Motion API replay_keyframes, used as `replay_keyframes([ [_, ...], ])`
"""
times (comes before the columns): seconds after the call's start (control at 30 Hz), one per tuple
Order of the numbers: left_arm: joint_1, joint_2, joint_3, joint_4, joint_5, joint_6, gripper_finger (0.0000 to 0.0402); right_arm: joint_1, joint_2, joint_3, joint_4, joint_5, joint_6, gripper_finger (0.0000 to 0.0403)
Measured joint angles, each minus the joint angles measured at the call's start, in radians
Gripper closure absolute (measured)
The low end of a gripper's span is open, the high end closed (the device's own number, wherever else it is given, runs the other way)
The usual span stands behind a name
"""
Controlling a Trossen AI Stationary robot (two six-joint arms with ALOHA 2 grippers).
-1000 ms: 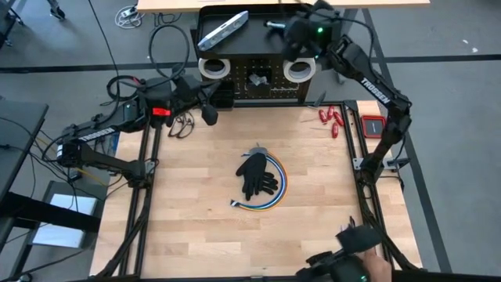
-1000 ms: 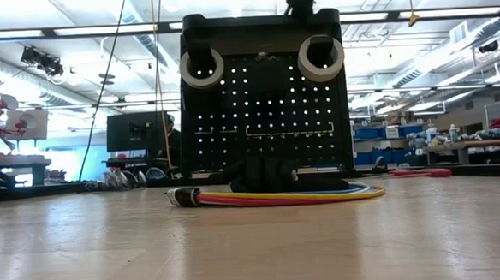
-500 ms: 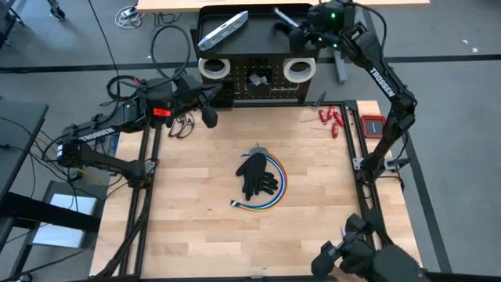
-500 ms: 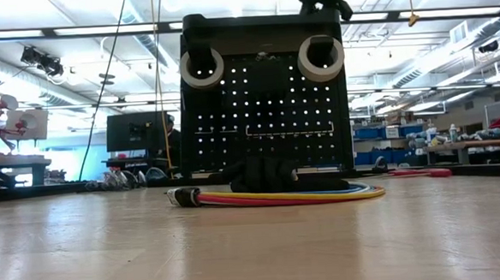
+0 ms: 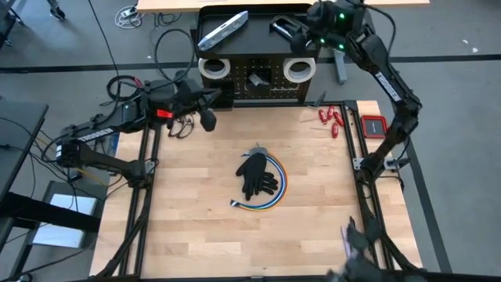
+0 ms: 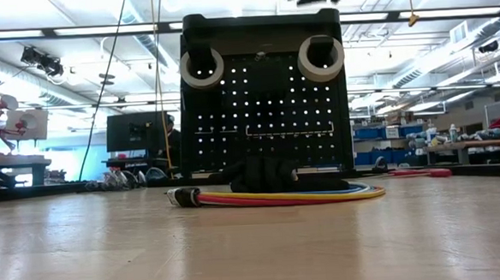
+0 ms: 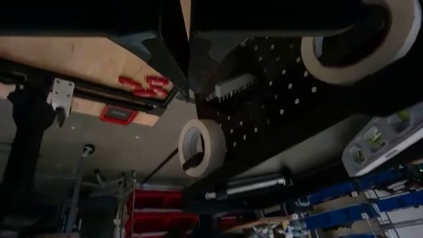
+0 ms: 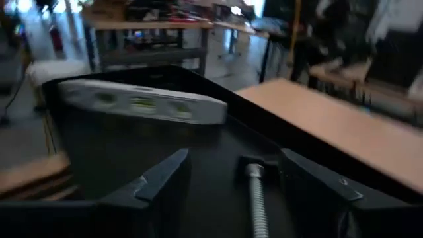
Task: Hang tools onto peg board
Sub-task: Put the black clamp on the peg board, then put the purple pen into the black bin on the peg board
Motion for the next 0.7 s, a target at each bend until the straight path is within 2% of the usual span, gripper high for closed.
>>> replay_keyframes([
  [0.13, -0.022, -0.058, -0.001, -0.043, 0.009, 0.043, 0.0392, 0.085, -0.087, 0.000, -0.079, 0.066, -0.076, 0.0173],
  [0.23, -0.068, -0.112, -0.001, -0.098, 0.056, 0.099, 0.0392, 0.182, -0.143, 0.000, -0.154, 0.070, -0.089, 0.0173],
  [0.37, -0.142, -0.176, -0.046, -0.179, 0.230, 0.174, 0.0392, 0.367, -0.178, -0.021, -0.240, 0.090, -0.077, 0.0174],
  [0.47, -0.195, -0.210, -0.125, -0.210, 0.345, 0.159, 0.0392, 0.525, -0.191, -0.103, -0.248, 0.211, -0.072, 0.0174],
  [0.6, -0.260, -0.245, -0.242, -0.220, 0.336, 0.034, 0.0392, 0.717, -0.192, -0.253, -0.218, 0.401, -0.032, 0.0174],
  [0.7, -0.301, -0.256, -0.328, -0.230, 0.306, -0.044, 0.0392, 0.825, -0.192, -0.389, -0.143, 0.504, 0.008, 0.0174],
])
